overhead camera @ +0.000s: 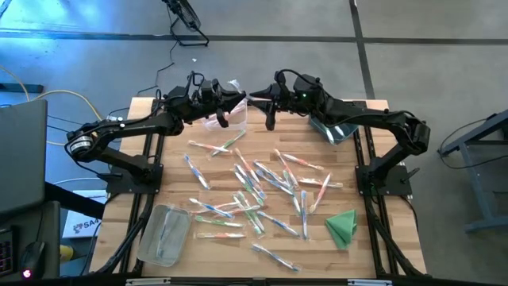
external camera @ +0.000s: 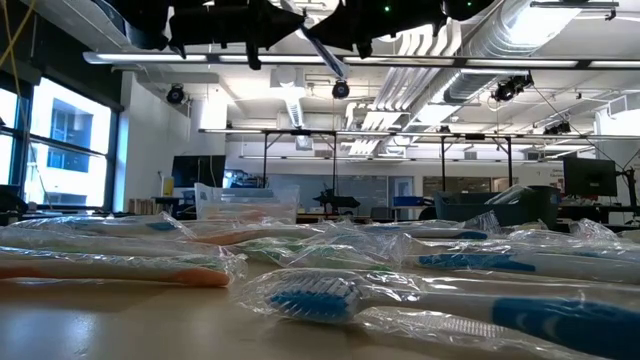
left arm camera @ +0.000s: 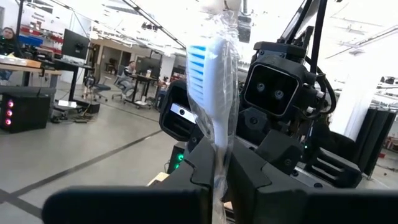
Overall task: Pick & Place Toothbrushes
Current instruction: Put the blue toothbrush into the gray bin
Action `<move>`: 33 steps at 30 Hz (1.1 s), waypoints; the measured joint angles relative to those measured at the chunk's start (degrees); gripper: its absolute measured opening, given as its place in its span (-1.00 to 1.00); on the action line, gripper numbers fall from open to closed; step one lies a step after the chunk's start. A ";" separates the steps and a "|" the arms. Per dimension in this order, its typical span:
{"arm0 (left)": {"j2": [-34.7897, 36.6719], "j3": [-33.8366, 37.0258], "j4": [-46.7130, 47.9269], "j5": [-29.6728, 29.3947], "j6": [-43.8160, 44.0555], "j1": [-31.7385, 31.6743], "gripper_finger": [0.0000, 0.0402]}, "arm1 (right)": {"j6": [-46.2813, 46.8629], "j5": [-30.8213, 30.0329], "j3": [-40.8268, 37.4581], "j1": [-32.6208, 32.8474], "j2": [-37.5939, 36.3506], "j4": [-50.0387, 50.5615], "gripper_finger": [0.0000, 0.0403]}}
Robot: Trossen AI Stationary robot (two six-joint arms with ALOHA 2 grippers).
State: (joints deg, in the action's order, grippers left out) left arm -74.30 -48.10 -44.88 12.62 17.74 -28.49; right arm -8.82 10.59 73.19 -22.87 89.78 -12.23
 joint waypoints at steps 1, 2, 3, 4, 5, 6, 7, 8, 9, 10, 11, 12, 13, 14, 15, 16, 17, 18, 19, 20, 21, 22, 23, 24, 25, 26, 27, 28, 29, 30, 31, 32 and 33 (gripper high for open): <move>-0.02 0.00 -0.02 0.00 -0.03 0.00 -0.91 | -0.02 0.00 0.00 0.00 0.00 0.00 -0.43; 0.00 0.00 -0.02 0.00 -0.06 0.00 -0.91 | -0.02 0.00 0.00 0.00 0.00 0.00 -0.39; -0.01 0.00 0.00 0.00 -0.07 0.00 -0.91 | -0.02 0.00 0.00 0.00 0.00 0.00 -0.36; 0.00 0.00 -0.02 0.00 -0.08 0.00 -0.91 | -0.02 0.01 0.00 0.00 0.00 0.00 -0.33; 0.00 0.00 -0.02 0.00 -0.09 0.00 -0.91 | -0.04 0.02 0.00 0.00 0.00 0.00 -0.30; 0.00 0.00 -0.02 0.00 -0.08 0.00 -0.91 | -0.05 0.02 0.00 0.00 0.00 0.00 -0.28; 0.00 0.00 0.00 0.00 -0.09 0.00 -0.91 | -0.25 0.02 0.00 0.00 0.00 0.00 -0.26; 0.00 0.00 0.00 0.00 -0.09 0.00 -0.91 | -0.42 0.02 0.00 0.00 0.00 0.00 -0.25; 0.00 0.00 0.00 0.00 -0.09 0.00 -0.91 | -0.46 0.02 0.00 0.00 0.00 0.00 -0.24; 0.00 0.00 0.00 0.00 -0.09 0.00 -0.91 | -0.46 0.01 0.00 0.00 0.00 0.00 -0.24; 0.00 0.00 0.00 0.00 -0.11 0.00 -0.91 | -0.46 -0.06 0.00 0.00 0.00 0.00 -0.24; 0.00 0.00 0.02 0.00 -0.38 0.00 -0.91 | -0.46 -0.07 0.00 0.00 0.00 0.00 -0.24; 0.00 0.00 0.03 0.00 -0.89 0.00 -0.91 | -0.46 -0.10 0.00 0.00 0.00 0.00 -0.25; 0.00 0.00 0.04 0.00 -1.24 0.00 -0.91 | -0.48 -0.13 0.00 0.00 0.00 0.00 -0.26; 0.00 0.00 0.04 0.00 -1.42 -0.01 -0.91 | -0.48 -0.13 0.00 0.00 0.00 0.00 -0.26; 0.00 0.00 0.05 0.00 -1.42 -0.02 -0.91 | -0.48 -0.13 0.00 -0.01 -0.08 0.06 -0.27; 0.00 0.00 0.14 0.00 -1.42 -0.02 -0.91 | -0.52 -0.15 -0.02 -0.19 -0.43 0.54 -0.27; 0.00 0.00 0.32 0.00 -1.42 -0.02 -0.91 | -0.76 -0.19 -0.02 -0.38 -0.76 1.01 -0.27; 0.00 0.00 0.46 0.00 -1.42 -0.02 -0.91 | -1.38 -0.70 -0.02 -0.42 -1.06 1.20 -0.28; 0.00 0.00 0.50 0.00 -1.42 -0.02 -0.91 | -2.10 -1.53 -0.02 -0.36 -1.54 1.71 -0.28; 0.00 0.00 0.50 0.00 -1.42 -0.02 -0.91 | -2.67 -2.72 -0.02 -0.42 -2.18 2.58 -0.28; 0.00 0.00 0.49 0.00 -1.42 -0.03 -0.91 | -3.32 -4.38 -0.02 -0.53 -2.81 3.38 -0.28; 0.00 0.00 0.50 0.00 -1.44 -0.04 -0.91 | -3.96 -6.30 -0.02 -0.60 -3.38 3.92 -0.28; 0.00 0.00 0.53 0.00 -1.42 -0.11 -0.91 | -4.85 -8.38 -0.02 -0.63 -3.83 4.15 -0.28; 0.00 0.00 0.57 0.06 -1.42 -0.48 -0.91 | -5.35 -10.36 -0.02 -0.63 -4.40 4.52 -0.29; 0.03 0.00 0.59 0.37 -1.40 -0.87 -0.91 | -5.56 -12.29 -0.02 -0.65 -5.01 5.03 -0.29; 0.09 0.00 0.70 0.66 -1.09 -1.26 -0.91 | -5.81 -14.47 -0.02 -0.72 -5.46 5.20 -0.29; 0.11 0.00 0.72 0.93 -0.93 -1.65 -0.91 | -6.19 -16.55 -0.02 -0.74 -5.86 5.12 -0.29; 0.11 0.00 0.84 1.17 -0.55 -2.04 -0.91 | -6.32 -18.67 -0.02 -0.76 -6.21 5.17 -0.29; 0.13 0.00 0.95 1.23 -0.32 -2.44 -0.91 | -6.39 -20.51 -0.02 -0.76 -6.53 5.18 -0.29; 0.13 0.00 1.00 1.49 0.17 -2.71 -0.91 | -6.42 -22.33 -0.02 -0.76 -6.69 5.18 -0.29; 0.13 0.00 0.99 1.90 0.47 -3.01 -0.91 | -6.48 -23.98 -0.02 -0.76 -6.71 5.18 -0.29; 0.13 0.00 0.96 2.24 0.54 -3.31 -0.91 | -6.49 -25.56 -0.02 -0.79 -6.71 5.21 -0.29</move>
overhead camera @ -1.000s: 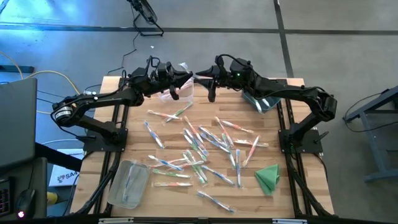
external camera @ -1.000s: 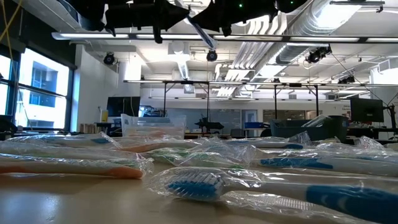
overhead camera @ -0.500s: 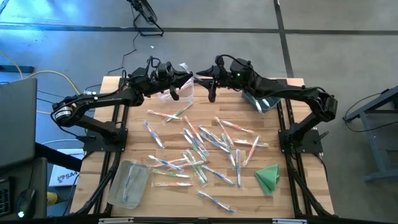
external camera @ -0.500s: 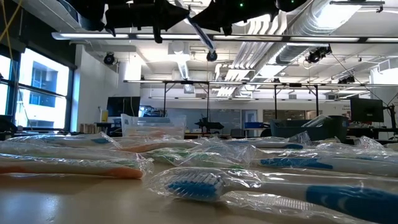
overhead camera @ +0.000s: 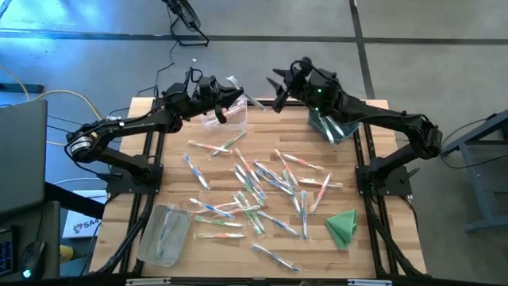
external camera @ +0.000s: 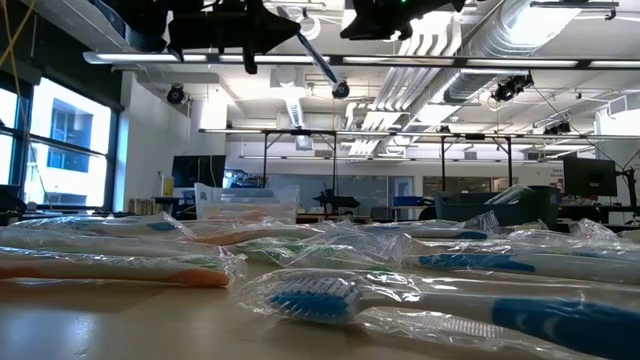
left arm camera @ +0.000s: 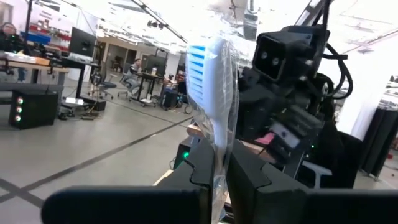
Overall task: Pick & Place Toothbrushes
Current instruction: Put the blue toothbrush into the gray bin
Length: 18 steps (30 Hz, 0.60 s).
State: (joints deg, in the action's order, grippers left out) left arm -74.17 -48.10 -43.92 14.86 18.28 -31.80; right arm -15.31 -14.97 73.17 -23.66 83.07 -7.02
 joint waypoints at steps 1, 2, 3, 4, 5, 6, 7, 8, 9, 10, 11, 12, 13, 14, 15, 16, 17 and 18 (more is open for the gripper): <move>0.00 0.00 0.00 0.47 0.02 -0.24 -0.91 | 0.00 -1.35 0.00 0.00 0.00 0.15 -0.29; 0.00 0.00 0.01 0.89 0.02 -0.26 -0.91 | -0.02 -2.70 0.00 0.00 0.02 0.32 -0.29; 0.00 0.00 0.02 0.95 0.02 -0.25 -0.91 | -0.02 -4.06 0.00 0.02 0.04 0.36 -0.29; 0.00 0.00 0.00 1.02 0.02 -0.25 -0.91 | -0.02 -5.26 0.00 0.02 0.04 0.36 -0.29; 0.00 0.00 0.00 1.04 0.02 -0.25 -0.91 | -0.03 -6.12 0.00 0.04 0.04 0.38 -0.29; 0.00 0.00 0.00 1.06 0.02 -0.25 -0.91 | -0.03 -6.43 0.00 0.02 0.04 0.38 -0.29; 0.00 0.00 0.01 1.06 0.02 -0.25 -0.91 | -0.04 -6.42 0.00 0.02 0.04 0.38 -0.29; 0.00 0.00 0.00 1.06 0.02 -0.23 -0.91 | -0.04 -6.33 0.00 0.02 0.04 0.39 -0.29; 0.00 0.00 0.00 1.06 0.02 -0.23 -0.91 | -0.03 -6.10 0.00 0.02 0.04 0.46 -0.29; 0.00 0.00 0.01 1.06 0.02 -0.23 -0.91 | -0.03 -6.04 0.00 0.02 0.04 0.54 -0.29; 0.00 0.00 0.02 1.06 0.02 -0.23 -0.91 | -0.04 -6.03 0.00 0.02 0.04 0.50 -0.29; 0.00 0.00 0.02 1.06 0.02 -0.23 -0.91 | -0.04 -5.98 0.00 0.02 0.04 0.47 -0.29; 0.00 0.00 0.00 1.06 0.02 -0.23 -0.91 | -0.04 -5.98 0.00 0.00 0.04 0.47 -0.29; 0.00 0.00 0.02 1.08 0.02 -0.23 -0.91 | -0.02 -5.92 0.00 -0.02 0.04 0.47 -0.29; 0.00 0.00 0.02 1.15 0.04 -0.23 -0.91 | -0.04 -5.92 0.00 -0.02 0.04 0.49 -0.29; 0.00 0.00 0.06 1.15 0.04 -0.23 -0.91 | -0.03 -5.92 0.00 -0.02 0.04 0.49 -0.29; 0.00 0.00 0.12 1.21 0.05 -0.23 -0.91 | -0.03 -5.92 0.00 -0.02 0.04 0.49 -0.29; 0.00 0.00 0.28 1.22 0.08 -0.23 -0.91 | -0.02 -5.92 0.00 -0.02 0.04 0.48 -0.29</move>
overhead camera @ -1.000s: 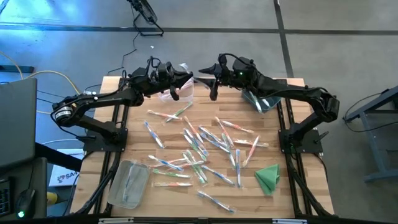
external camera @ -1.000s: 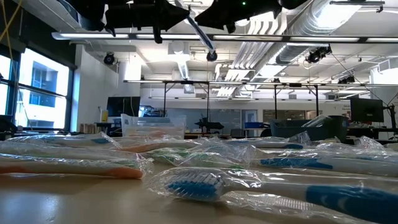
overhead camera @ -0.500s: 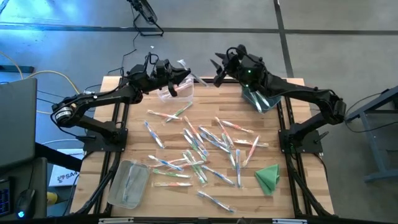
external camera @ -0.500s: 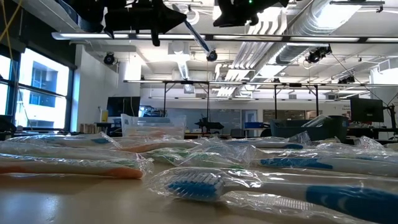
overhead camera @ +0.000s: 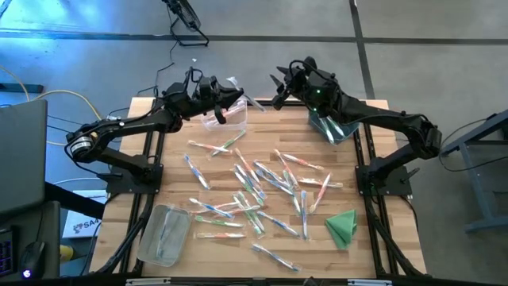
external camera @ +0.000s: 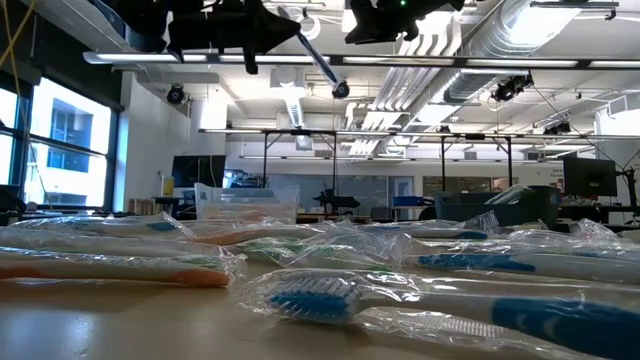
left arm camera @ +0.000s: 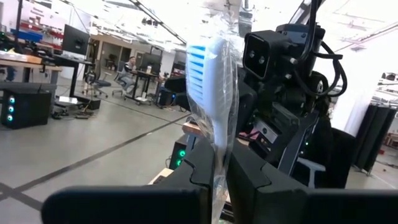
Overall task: Pick & Place Toothbrushes
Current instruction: Put the blue toothbrush into the gray bin
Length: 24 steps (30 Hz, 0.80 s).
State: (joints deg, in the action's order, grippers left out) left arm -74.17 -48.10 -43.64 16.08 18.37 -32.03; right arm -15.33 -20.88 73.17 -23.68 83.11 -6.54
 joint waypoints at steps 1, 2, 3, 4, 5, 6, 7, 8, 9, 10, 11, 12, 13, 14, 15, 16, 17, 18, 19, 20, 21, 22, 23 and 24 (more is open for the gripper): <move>0.00 0.00 0.15 0.03 0.10 0.00 -0.91 | -0.02 0.00 0.00 0.00 0.00 -0.03 -0.29; 0.00 0.00 0.25 0.09 0.11 0.00 -0.91 | -0.02 0.00 0.00 -0.01 0.00 -0.01 -0.29; 0.02 0.00 0.27 0.25 0.13 0.00 -0.91 | -0.01 -0.03 0.00 -0.07 0.00 -0.01 -0.29; 0.06 0.00 0.25 0.48 0.14 0.00 -0.91 | 0.00 -0.13 0.00 -0.11 0.00 -0.01 -0.29; 0.09 0.00 0.19 0.84 0.14 0.00 -0.91 | -0.02 -0.25 0.00 -0.11 0.00 -0.01 -0.29; 0.09 0.00 0.17 1.11 0.15 0.00 -0.91 | -0.09 -0.43 0.00 -0.16 0.00 -0.01 -0.29; 0.14 0.00 0.23 1.32 0.17 0.00 -0.91 | -0.51 -0.53 0.00 -0.35 0.00 -0.03 -0.29; 0.45 0.01 0.74 1.44 0.28 -0.11 -0.91 | -1.35 -0.62 0.00 -0.44 0.00 -0.05 -0.29; 0.86 0.04 1.29 1.54 0.38 -0.48 -0.91 | -1.99 -0.67 0.00 -0.57 0.00 -0.05 -0.29; 1.51 0.04 2.18 1.58 0.48 -0.80 -0.91 | -2.65 -0.67 0.00 -0.79 0.00 -0.05 -0.29; 2.15 0.04 3.52 1.60 1.01 -1.15 -0.91 | -2.90 -0.67 0.00 -0.94 0.00 -0.05 -0.29; 2.77 0.04 4.97 1.58 1.44 -1.60 -0.91 | -2.95 -0.68 0.00 -1.09 0.00 -0.05 -0.29; 3.48 0.04 6.85 1.57 1.57 -2.05 -0.91 | -2.95 -0.66 0.00 -1.22 0.00 -0.05 -0.29; 4.25 0.06 8.66 1.55 1.66 -2.55 -0.91 | -2.95 -0.68 0.00 -1.35 0.00 -0.05 -0.29; 5.24 0.07 10.27 1.55 1.65 -2.99 -0.91 | -2.95 -0.66 0.00 -1.55 0.00 -0.05 -0.29; 6.28 0.07 11.48 1.55 1.66 -3.38 -0.91 | -2.95 -0.68 0.00 -1.64 0.00 -0.03 -0.29; 7.35 0.05 12.65 1.54 1.65 -3.73 -0.91 | -2.95 -0.64 0.00 -1.83 0.00 -0.05 -0.29; 8.46 0.04 14.17 1.54 1.64 -4.08 -0.91 | -2.95 -0.63 0.00 -1.98 0.00 -0.05 -0.29; 9.52 0.04 15.76 1.55 1.64 -4.46 -0.91 | -2.95 -0.63 0.00 -2.19 0.00 -0.05 -0.29; 10.47 0.04 17.28 1.55 1.64 -4.78 -0.91 | -2.95 -0.65 0.00 -2.36 0.00 -0.05 -0.29; 11.50 0.05 18.98 1.52 1.64 -4.96 -0.91 | -2.95 -0.64 0.00 -2.60 0.00 -0.05 -0.29; 12.52 0.07 20.44 1.51 1.64 -5.20 -0.91 | -2.95 -0.63 0.00 -2.73 0.00 -0.05 -0.29; 13.51 0.05 21.65 1.49 1.55 -5.41 -0.91 | -2.95 -0.64 0.00 -2.76 0.00 -0.05 -0.29; 14.48 0.04 23.03 1.51 1.53 -5.55 -0.91 | -2.95 -0.66 0.00 -2.80 0.00 -0.05 -0.29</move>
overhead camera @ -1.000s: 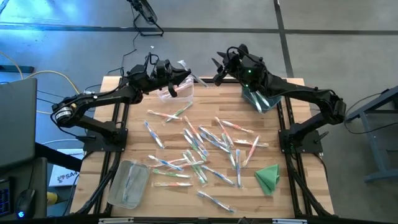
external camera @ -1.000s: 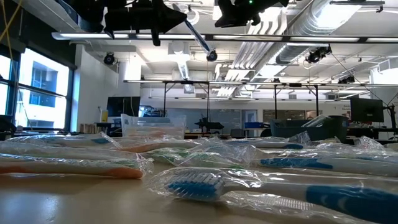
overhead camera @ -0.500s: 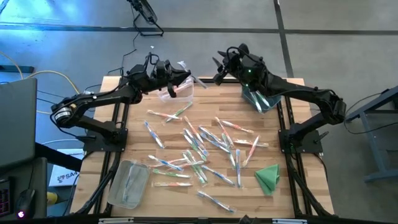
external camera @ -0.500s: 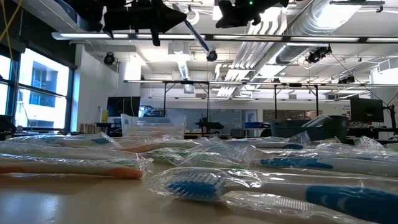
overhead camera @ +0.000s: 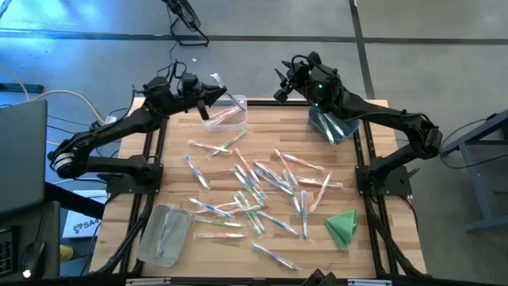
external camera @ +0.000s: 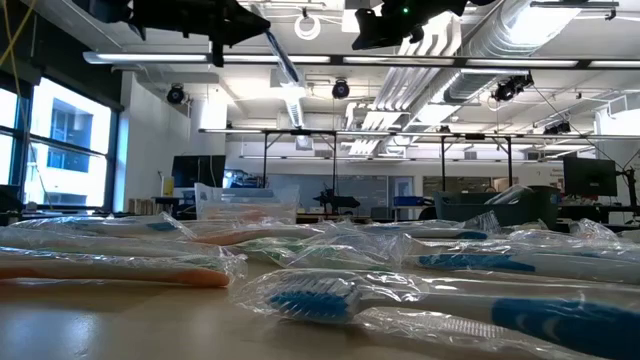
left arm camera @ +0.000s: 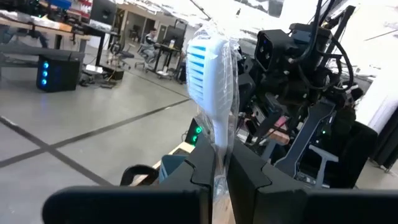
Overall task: Pick & Place Toothbrushes
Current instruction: Put the blue toothbrush into the gray bin
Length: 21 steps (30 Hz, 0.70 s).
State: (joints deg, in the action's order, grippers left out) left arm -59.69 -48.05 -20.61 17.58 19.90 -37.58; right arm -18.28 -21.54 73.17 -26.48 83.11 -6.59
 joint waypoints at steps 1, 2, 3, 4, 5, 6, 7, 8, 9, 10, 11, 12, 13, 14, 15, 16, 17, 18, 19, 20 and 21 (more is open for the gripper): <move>0.93 -0.02 1.63 -0.09 0.00 -0.05 -0.91 | 0.00 0.00 0.00 0.01 0.00 0.01 -0.29; 1.76 -0.02 3.32 -0.26 -0.08 -0.07 -0.91 | 0.00 0.00 0.00 0.02 0.00 0.00 -0.29; 2.52 -0.02 4.66 -0.43 -0.10 -0.07 -0.91 | 0.00 0.02 0.00 0.02 0.00 0.00 -0.29; 3.36 -0.02 6.14 -0.55 -0.10 -0.07 -0.91 | 0.00 0.02 0.00 0.04 0.02 0.00 -0.29; 4.13 -0.02 7.51 -0.55 -0.09 -0.07 -0.91 | 0.00 0.04 0.00 0.06 0.02 0.00 -0.29; 4.90 -0.02 8.86 -0.57 -0.09 -0.04 -0.91 | -0.02 0.04 0.00 0.07 0.02 0.00 -0.29; 5.61 -0.02 10.26 -0.57 -0.05 -0.04 -0.91 | 0.00 0.04 0.00 0.07 0.02 0.00 -0.29; 6.22 -0.02 11.61 -0.59 0.20 -0.04 -0.91 | 0.00 0.03 0.00 0.07 0.02 0.01 -0.29; 6.82 -0.02 12.84 -0.61 0.91 -0.02 -0.91 | 0.00 0.03 0.00 0.06 0.02 0.00 -0.29; 7.39 -0.02 14.02 -0.59 1.77 -0.02 -0.91 | 0.00 0.03 0.00 0.04 0.02 0.00 -0.29; 7.90 -0.02 15.17 -0.58 2.80 -0.02 -0.91 | -0.02 0.04 0.00 0.04 0.02 0.00 -0.29; 8.40 -0.02 16.41 -0.34 3.94 -0.02 -0.91 | -0.02 0.03 0.00 0.04 0.02 0.00 -0.29; 8.86 -0.02 17.68 -0.10 5.08 -0.02 -0.91 | -0.02 0.04 0.00 0.04 0.02 0.00 -0.29; 9.27 -0.02 18.86 0.06 6.17 -0.02 -0.91 | -0.02 0.04 0.00 0.04 0.02 0.00 -0.29; 9.68 -0.02 19.85 0.19 7.35 -0.02 -0.91 | 0.00 0.04 0.00 0.04 0.02 0.00 -0.29; 10.17 -0.02 20.81 0.50 8.59 -0.02 -0.91 | -0.02 0.04 0.00 0.04 0.02 0.00 -0.29; 10.69 -0.02 21.57 1.04 9.80 -0.02 -0.91 | 0.00 0.04 0.00 0.04 0.02 0.00 -0.29; 11.17 -0.02 21.94 1.54 10.96 -0.02 -0.91 | -0.02 0.04 0.00 0.04 0.02 0.00 -0.29; 11.66 -0.02 22.33 1.99 12.16 -0.02 -0.91 | -0.01 0.05 0.00 0.05 0.02 0.00 -0.29; 12.08 -0.02 22.86 2.95 13.43 -0.02 -0.91 | -0.02 0.04 0.00 0.05 0.02 0.00 -0.29; 12.42 -0.02 23.08 3.74 14.73 -0.02 -0.91 | -0.02 0.04 0.00 0.06 0.02 0.00 -0.29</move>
State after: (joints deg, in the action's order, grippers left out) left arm -47.27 -48.07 2.47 21.33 34.63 -37.60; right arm -18.31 -21.50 73.17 -26.42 83.13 -6.59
